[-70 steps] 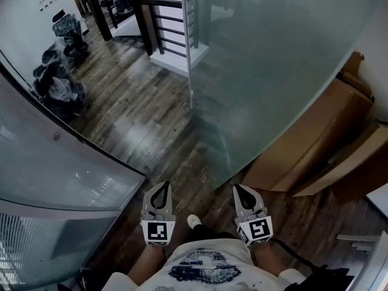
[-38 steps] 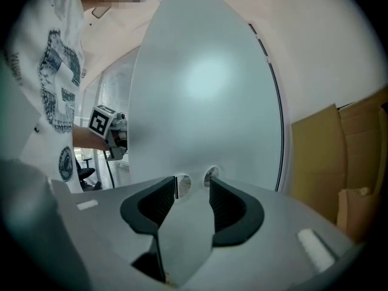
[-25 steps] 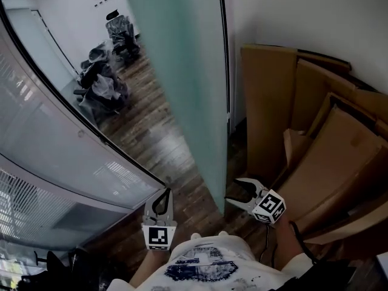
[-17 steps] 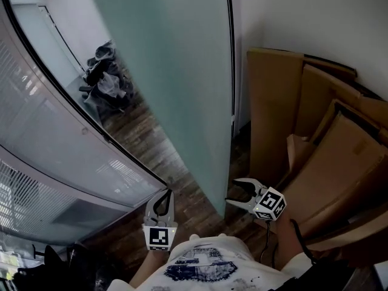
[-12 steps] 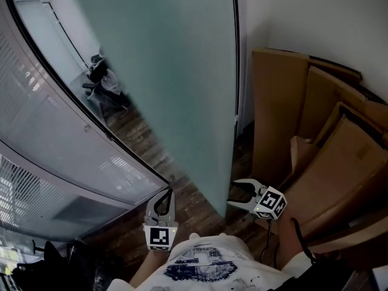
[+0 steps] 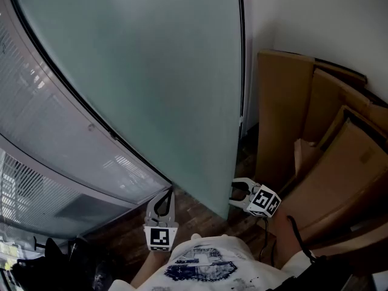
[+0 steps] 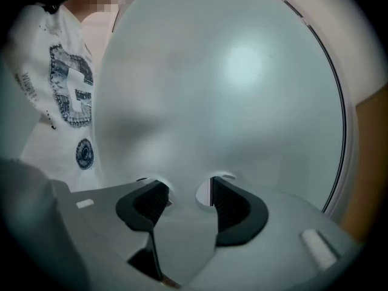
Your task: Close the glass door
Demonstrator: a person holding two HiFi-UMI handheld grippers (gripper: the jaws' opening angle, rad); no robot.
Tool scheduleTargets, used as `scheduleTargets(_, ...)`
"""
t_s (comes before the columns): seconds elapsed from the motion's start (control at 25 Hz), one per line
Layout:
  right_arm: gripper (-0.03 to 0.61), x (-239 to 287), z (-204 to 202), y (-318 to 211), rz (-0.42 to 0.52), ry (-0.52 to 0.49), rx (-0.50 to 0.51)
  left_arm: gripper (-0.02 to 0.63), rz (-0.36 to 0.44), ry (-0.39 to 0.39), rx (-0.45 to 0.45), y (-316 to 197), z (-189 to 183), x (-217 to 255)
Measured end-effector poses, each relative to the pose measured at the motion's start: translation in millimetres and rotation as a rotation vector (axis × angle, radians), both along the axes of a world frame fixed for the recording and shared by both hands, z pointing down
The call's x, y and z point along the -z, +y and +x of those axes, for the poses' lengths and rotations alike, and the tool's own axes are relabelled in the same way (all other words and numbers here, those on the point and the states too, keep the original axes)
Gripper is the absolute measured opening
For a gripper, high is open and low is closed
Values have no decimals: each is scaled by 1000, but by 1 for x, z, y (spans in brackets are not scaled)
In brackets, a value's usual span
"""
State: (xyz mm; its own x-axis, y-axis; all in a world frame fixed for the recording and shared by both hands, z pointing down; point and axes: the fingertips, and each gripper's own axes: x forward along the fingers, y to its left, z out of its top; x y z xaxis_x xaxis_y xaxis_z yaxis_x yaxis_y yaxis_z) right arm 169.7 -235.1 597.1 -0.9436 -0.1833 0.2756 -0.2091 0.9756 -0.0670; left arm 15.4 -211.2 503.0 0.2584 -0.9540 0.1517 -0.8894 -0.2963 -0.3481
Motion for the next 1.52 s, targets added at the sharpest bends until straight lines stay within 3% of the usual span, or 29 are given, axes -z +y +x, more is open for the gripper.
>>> scheduleTargets(0.2, 137, -3, -6, 5, 30, -5, 18, 0, -1, 2, 0, 0, 3, -1)
scheduleTargets(1.04, 132, -3, -22, 1, 35, -15, -9, 0, -1, 13, 32, 6, -7, -3)
scheduleTargets(1.52, 132, -4, -58, -6, 24, -11, -21, 0, -10, 34, 93, 12, -46, -6)
